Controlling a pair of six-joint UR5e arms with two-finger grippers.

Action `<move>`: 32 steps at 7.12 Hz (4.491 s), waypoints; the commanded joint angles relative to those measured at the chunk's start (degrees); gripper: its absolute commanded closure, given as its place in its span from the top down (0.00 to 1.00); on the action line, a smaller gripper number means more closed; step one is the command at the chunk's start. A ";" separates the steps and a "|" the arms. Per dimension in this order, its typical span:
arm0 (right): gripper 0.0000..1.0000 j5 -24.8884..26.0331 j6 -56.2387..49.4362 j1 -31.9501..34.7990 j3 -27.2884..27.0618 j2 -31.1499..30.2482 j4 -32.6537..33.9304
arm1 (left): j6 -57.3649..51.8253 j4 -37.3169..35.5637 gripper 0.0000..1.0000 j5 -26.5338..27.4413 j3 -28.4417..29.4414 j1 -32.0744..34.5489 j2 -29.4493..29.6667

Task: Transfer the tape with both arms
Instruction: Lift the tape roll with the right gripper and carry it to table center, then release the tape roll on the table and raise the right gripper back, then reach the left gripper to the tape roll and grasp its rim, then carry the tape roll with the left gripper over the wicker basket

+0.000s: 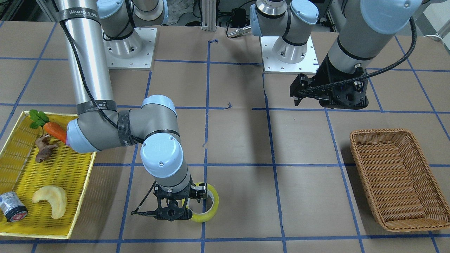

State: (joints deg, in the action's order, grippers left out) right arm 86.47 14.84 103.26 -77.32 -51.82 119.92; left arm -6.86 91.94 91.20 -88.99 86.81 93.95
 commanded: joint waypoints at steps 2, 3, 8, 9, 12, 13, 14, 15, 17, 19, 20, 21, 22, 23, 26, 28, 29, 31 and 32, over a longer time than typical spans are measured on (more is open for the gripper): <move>1.00 2.55 -4.61 -0.94 -0.72 -11.51 -12.11 | 0.17 -0.44 1.00 -1.11 0.22 0.38 -0.17; 1.00 3.78 -5.60 -2.43 -0.72 -16.08 -18.17 | 1.13 -1.49 1.00 -2.42 0.31 0.55 0.01; 1.00 3.88 -14.30 -9.91 -14.16 -39.13 -24.47 | 11.66 -19.54 1.00 -6.03 -0.83 7.92 6.66; 1.00 3.45 -13.96 -9.74 -14.00 -39.50 -24.38 | 14.39 -26.13 1.00 -6.12 -0.83 9.77 9.56; 1.00 3.18 -14.66 -9.74 -13.73 -39.50 -24.29 | 17.66 -38.46 0.99 -9.17 -0.83 12.86 18.79; 1.00 3.09 -14.66 -9.74 -13.73 -39.50 -24.29 | 18.54 -43.37 0.98 -10.33 -0.83 12.86 22.12; 1.00 3.09 -14.57 -9.74 -13.73 -39.50 -24.29 | 19.50 -46.73 0.99 -10.95 -0.48 13.12 25.64; 1.00 3.09 -14.57 -9.57 -13.73 -39.50 -24.29 | 19.77 -48.50 1.00 -13.22 -0.13 13.47 28.63; 1.00 3.09 -14.57 -9.56 -13.82 -39.50 -24.29 | 20.04 -51.58 1.00 -13.24 0.13 14.87 32.42; 1.00 3.09 -14.57 -9.57 -13.82 -39.50 -24.29 | 20.39 -52.12 1.00 -13.24 1.88 14.97 35.41; 1.00 3.09 -14.57 -9.65 -13.82 -39.50 -24.29 | 20.22 -52.12 1.00 -13.24 2.07 15.06 36.30; 1.00 3.09 -14.57 -9.65 -13.82 -39.50 -24.29 | 20.04 -52.12 0.92 -13.06 2.07 15.06 37.26; 1.00 3.09 -14.57 -9.65 -13.82 -39.50 -24.29 | 20.13 -51.78 0.51 -12.72 2.24 15.06 36.67; 1.00 3.00 -14.57 -9.65 -13.82 -39.50 -24.29 | 20.13 -51.60 0.20 -12.62 2.16 15.06 36.31; 1.00 3.00 -14.57 -9.65 -13.82 -39.50 -24.29 | 20.48 -47.47 0.00 -12.36 2.16 14.97 34.03; 1.00 3.09 -14.57 -9.65 -13.82 -39.50 -24.29 | 17.86 -38.90 0.00 -6.67 3.20 13.05 30.35; 1.00 3.00 -14.57 -9.65 -13.73 -39.50 -24.29 | 13.06 -33.72 0.00 -6.65 3.91 9.21 27.72; 1.00 3.09 -14.57 -9.65 -13.73 -39.41 -24.29 | -0.37 -25.27 0.00 -6.65 4.53 -1.59 21.83; 1.00 3.09 -14.57 -9.65 -13.73 -39.50 -24.29 | -5.22 -21.92 0.00 -6.65 4.36 -6.43 19.11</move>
State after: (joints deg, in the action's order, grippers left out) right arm 89.55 0.26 93.60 -91.06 -91.29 95.63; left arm -5.30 65.53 84.51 -84.65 86.52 116.50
